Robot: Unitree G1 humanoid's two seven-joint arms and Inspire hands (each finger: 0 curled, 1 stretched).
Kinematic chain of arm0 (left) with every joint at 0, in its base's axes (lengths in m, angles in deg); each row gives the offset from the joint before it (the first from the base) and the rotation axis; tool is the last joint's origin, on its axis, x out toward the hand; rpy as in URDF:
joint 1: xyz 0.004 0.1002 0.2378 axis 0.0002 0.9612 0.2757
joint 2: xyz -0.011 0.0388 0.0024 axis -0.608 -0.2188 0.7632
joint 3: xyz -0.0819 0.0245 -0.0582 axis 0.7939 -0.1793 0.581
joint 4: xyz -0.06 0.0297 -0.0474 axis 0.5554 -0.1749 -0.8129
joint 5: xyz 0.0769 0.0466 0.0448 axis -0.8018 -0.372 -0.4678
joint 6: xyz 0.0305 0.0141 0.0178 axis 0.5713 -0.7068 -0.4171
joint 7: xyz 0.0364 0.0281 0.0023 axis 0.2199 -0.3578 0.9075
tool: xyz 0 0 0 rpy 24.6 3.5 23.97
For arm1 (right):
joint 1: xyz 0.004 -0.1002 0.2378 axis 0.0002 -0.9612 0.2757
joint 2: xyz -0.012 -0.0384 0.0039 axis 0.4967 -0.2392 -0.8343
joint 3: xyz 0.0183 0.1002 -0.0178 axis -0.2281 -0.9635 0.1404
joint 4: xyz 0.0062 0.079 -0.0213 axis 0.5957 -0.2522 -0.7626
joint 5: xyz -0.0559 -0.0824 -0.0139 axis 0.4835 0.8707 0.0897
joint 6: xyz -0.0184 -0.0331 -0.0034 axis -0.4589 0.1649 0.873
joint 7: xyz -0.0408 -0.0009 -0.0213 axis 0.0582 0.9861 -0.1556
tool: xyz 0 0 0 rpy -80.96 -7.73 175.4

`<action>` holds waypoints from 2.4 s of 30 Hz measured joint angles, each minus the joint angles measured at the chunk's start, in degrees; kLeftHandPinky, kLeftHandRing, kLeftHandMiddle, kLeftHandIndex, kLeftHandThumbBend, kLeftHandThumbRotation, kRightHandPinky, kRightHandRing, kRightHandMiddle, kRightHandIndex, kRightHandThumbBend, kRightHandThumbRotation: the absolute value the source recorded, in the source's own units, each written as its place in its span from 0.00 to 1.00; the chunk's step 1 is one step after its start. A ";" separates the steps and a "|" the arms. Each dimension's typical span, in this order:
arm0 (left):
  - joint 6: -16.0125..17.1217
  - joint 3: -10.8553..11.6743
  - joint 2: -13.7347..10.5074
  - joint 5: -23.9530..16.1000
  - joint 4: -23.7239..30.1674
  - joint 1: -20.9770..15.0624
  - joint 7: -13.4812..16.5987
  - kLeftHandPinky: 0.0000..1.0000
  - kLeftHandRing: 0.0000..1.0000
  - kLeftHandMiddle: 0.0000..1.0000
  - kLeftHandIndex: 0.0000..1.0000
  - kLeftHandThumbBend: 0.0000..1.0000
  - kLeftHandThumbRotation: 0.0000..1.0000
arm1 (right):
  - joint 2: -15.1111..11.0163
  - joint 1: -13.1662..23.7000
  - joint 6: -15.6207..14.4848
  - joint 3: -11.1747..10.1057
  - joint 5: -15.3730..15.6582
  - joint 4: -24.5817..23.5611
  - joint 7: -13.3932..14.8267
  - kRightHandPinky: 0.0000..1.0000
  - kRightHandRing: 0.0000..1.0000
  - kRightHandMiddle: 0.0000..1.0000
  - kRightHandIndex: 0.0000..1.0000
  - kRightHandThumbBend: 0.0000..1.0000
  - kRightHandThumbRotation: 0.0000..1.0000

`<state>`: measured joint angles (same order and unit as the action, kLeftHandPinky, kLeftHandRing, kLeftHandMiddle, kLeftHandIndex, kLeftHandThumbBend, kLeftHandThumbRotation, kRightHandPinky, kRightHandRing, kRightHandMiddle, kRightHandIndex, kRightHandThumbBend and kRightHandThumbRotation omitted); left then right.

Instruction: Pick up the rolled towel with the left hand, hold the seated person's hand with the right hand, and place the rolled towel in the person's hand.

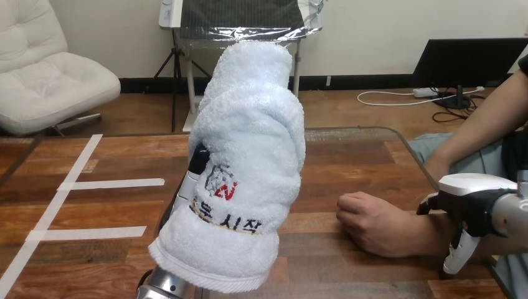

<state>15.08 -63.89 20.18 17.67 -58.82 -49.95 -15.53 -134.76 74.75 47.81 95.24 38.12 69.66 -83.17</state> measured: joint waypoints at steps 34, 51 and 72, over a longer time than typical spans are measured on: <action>-0.07 0.05 0.00 0.07 1.34 1.06 1.09 0.23 0.31 0.39 0.47 0.67 0.00 | 0.14 3.69 5.44 6.02 3.46 9.59 4.99 0.86 0.88 0.89 0.86 0.74 0.07; -0.07 0.16 0.00 0.73 1.42 1.50 1.09 0.23 0.31 0.39 0.48 0.69 0.00 | 0.77 5.92 6.97 8.42 3.42 15.61 10.65 0.36 0.47 0.57 0.73 0.76 0.01; -0.04 0.21 -0.02 1.43 1.57 1.71 1.25 0.24 0.31 0.39 0.49 0.70 0.00 | 1.26 6.21 7.74 8.30 0.58 18.67 16.40 0.37 0.48 0.54 0.51 0.73 0.00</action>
<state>15.04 -63.68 20.16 19.10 -57.25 -48.24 -14.28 -133.49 80.96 55.55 103.55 38.70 88.33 -66.77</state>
